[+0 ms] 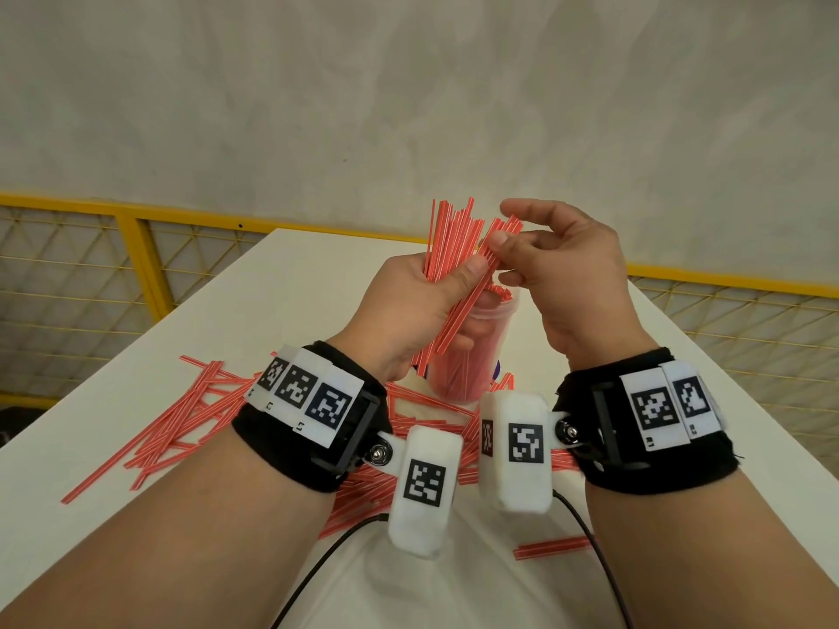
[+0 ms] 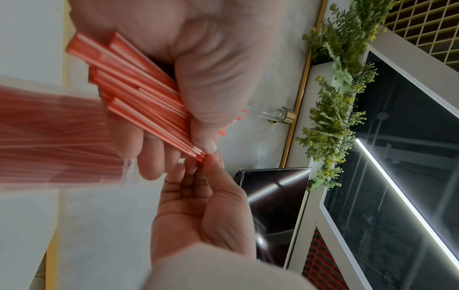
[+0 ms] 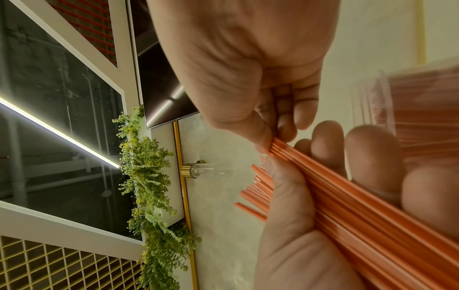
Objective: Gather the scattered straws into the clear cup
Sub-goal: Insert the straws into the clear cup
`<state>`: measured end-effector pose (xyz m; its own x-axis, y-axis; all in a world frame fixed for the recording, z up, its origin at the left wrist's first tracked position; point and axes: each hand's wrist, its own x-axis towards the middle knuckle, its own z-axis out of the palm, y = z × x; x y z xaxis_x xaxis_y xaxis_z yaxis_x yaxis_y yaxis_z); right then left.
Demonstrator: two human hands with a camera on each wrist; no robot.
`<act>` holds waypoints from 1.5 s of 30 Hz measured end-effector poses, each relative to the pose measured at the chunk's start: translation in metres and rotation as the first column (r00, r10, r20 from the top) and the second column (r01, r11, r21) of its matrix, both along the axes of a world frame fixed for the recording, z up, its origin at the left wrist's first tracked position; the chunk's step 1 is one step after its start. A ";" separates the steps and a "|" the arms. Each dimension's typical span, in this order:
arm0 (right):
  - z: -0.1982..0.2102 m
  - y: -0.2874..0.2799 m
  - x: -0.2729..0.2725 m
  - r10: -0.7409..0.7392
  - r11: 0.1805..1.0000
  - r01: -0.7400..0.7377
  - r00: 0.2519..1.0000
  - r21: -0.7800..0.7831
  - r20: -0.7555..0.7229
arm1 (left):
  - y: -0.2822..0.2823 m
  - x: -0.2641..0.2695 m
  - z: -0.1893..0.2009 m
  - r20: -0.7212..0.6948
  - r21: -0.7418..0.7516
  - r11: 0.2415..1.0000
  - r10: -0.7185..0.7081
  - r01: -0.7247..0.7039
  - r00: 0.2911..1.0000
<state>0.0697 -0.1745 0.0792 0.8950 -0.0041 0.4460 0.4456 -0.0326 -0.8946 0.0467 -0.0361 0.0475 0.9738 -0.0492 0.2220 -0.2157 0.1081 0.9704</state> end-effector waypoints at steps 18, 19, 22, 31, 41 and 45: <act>0.006 -0.014 0.009 -0.220 0.917 0.140 0.959 0.372 0.181 | 0.008 0.009 -0.004 -0.035 0.030 0.974 0.225 -0.224 0.974; 0.004 -0.015 0.010 -0.258 0.920 0.174 0.944 0.351 0.207 | 0.008 0.010 -0.005 -0.029 0.052 0.972 0.230 -0.228 0.973; -0.004 -0.012 0.015 -0.317 0.943 0.264 0.898 0.203 0.306 | 0.007 0.011 -0.007 -0.025 0.084 0.969 0.235 -0.232 0.972; -0.037 -0.001 0.030 -0.203 0.830 0.235 0.972 -0.506 0.119 | 0.008 0.010 -0.006 -0.053 0.073 0.966 0.254 -0.250 0.966; -0.032 -0.004 0.029 -0.075 0.690 0.012 0.996 -0.724 -0.055 | 0.009 0.010 -0.006 -0.080 0.045 0.971 0.236 -0.233 0.968; -0.023 -0.002 0.022 -0.165 0.844 0.173 0.984 -0.507 0.061 | 0.008 0.008 -0.003 -0.132 -0.022 0.992 0.122 -0.125 0.984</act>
<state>0.0918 -0.1769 0.0559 0.8949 0.0765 0.4397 0.4041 -0.5572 -0.7254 0.0548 -0.0276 0.0441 0.9927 0.0780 0.0921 -0.1009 0.1177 0.9879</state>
